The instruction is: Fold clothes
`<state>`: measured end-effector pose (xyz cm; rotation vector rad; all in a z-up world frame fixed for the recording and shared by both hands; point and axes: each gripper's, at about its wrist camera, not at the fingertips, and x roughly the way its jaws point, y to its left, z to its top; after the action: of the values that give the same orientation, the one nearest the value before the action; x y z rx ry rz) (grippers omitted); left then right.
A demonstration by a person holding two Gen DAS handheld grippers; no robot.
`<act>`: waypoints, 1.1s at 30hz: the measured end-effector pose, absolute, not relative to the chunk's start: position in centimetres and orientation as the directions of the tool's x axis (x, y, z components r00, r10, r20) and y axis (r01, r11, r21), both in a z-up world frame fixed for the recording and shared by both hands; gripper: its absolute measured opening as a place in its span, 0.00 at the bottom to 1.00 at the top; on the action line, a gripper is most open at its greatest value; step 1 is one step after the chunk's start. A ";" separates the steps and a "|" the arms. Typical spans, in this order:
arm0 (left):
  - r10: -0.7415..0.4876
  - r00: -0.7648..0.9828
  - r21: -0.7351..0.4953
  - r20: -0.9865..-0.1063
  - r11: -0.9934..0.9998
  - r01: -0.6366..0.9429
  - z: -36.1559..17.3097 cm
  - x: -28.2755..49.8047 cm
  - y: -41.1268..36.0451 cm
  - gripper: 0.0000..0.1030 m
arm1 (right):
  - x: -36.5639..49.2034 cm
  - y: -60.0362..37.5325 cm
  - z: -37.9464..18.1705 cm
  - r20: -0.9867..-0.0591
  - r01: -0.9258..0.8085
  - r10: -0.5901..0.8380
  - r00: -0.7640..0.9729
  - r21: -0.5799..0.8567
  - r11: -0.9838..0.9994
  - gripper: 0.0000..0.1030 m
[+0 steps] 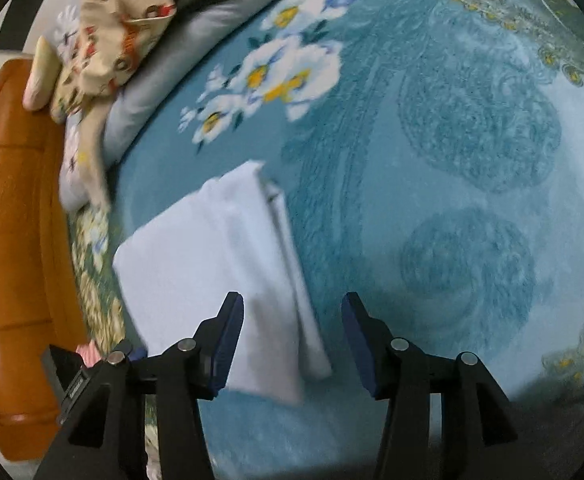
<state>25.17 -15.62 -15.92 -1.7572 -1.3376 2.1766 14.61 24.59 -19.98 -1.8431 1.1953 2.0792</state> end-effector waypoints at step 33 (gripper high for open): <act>0.408 -0.361 -0.526 -0.839 -0.779 0.341 -13.0 24.5 -10.7 0.11 | 14.9 21.2 -19.8 -0.832 -0.508 -0.396 -0.388 0.551 -0.662 0.07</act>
<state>24.45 -10.74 -12.95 -1.7497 -1.0272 2.3404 14.92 21.20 -19.76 -1.6922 1.2548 2.2253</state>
